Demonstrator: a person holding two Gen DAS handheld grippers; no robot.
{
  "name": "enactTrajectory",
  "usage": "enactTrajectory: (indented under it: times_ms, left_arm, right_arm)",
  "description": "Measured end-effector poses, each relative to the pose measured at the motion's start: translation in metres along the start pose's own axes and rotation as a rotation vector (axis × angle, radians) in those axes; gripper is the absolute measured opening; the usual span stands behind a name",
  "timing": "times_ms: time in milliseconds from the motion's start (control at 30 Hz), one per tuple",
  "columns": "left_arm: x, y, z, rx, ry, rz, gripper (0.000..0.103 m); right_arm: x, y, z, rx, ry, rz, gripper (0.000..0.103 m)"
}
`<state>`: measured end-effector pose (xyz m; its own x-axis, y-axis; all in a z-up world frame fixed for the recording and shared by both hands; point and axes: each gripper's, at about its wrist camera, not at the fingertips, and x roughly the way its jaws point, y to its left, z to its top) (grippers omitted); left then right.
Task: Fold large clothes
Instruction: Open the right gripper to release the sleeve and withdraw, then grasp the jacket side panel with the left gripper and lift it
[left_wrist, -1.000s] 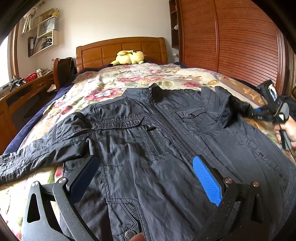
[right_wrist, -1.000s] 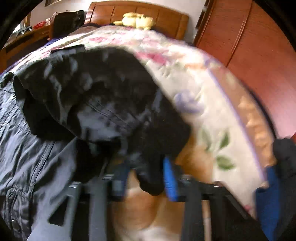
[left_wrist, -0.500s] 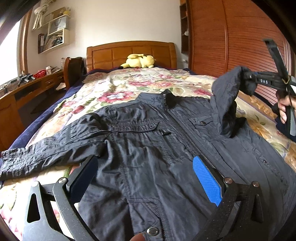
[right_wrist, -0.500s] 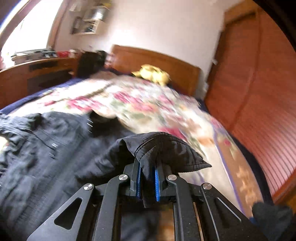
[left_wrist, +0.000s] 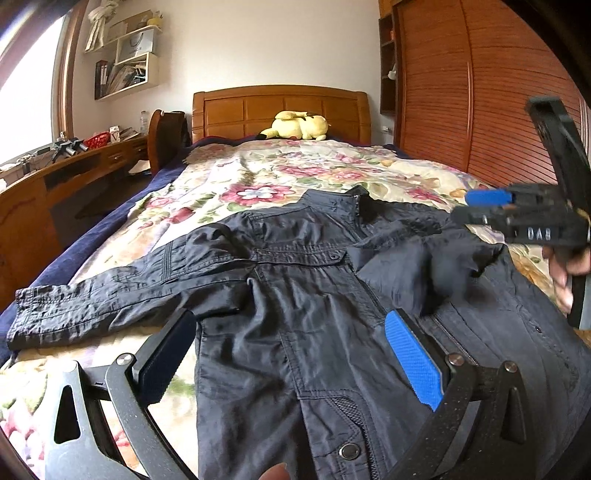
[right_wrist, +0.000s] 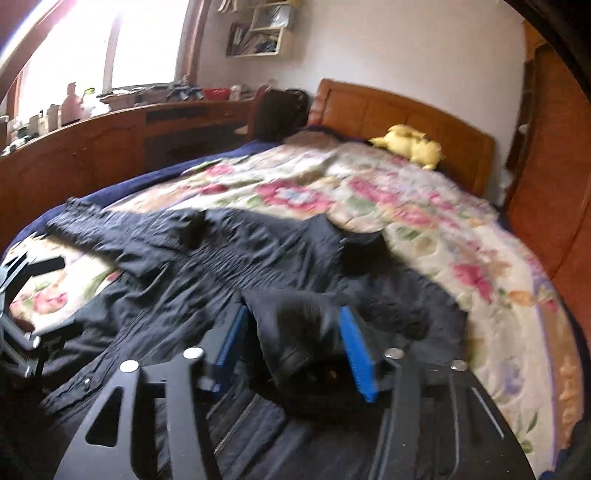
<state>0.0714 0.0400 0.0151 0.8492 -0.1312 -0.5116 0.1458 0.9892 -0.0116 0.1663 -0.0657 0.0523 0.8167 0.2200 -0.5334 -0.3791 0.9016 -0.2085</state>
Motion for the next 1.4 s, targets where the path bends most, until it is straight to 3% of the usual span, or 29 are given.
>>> enactTrajectory:
  times_ms: [133, 300, 400, 500, 767, 933, 1133, 1400]
  left_arm:
    - [0.002, 0.001, -0.001, -0.001, 0.006, 0.000, 0.103]
    - [0.005, -0.003, -0.003, 0.018, 0.012, 0.011, 0.103]
    - [0.008, -0.005, -0.005, 0.028, 0.022, 0.017, 0.103]
    - [0.010, -0.006, -0.008, 0.038, 0.030, 0.019, 0.103]
    - [0.006, -0.018, -0.007, 0.093, 0.021, 0.002, 0.103]
    - [0.012, -0.035, 0.001, 0.102, 0.057, -0.015, 0.103]
    - [0.023, -0.077, 0.014, 0.131, 0.098, -0.067, 0.099]
    - [0.038, -0.134, 0.046, 0.170, 0.104, -0.171, 0.091]
  right_arm:
    - [0.009, -0.017, -0.015, 0.057, 0.012, 0.017, 0.060]
    - [0.022, -0.051, -0.056, 0.249, 0.047, -0.006, 0.060]
    - [0.035, -0.059, -0.071, 0.262, 0.067, -0.080, 0.060]
    - [0.036, -0.066, -0.078, 0.292, 0.054, -0.068, 0.060]
    - [0.020, -0.055, -0.091, 0.269, -0.003, -0.136, 0.060]
    - [0.008, -0.058, -0.097, 0.236, 0.026, -0.140, 0.060]
    - [-0.013, -0.070, -0.099, 0.197, 0.034, -0.159, 0.060]
    - [-0.030, -0.093, -0.104, 0.253, 0.017, -0.158, 0.060]
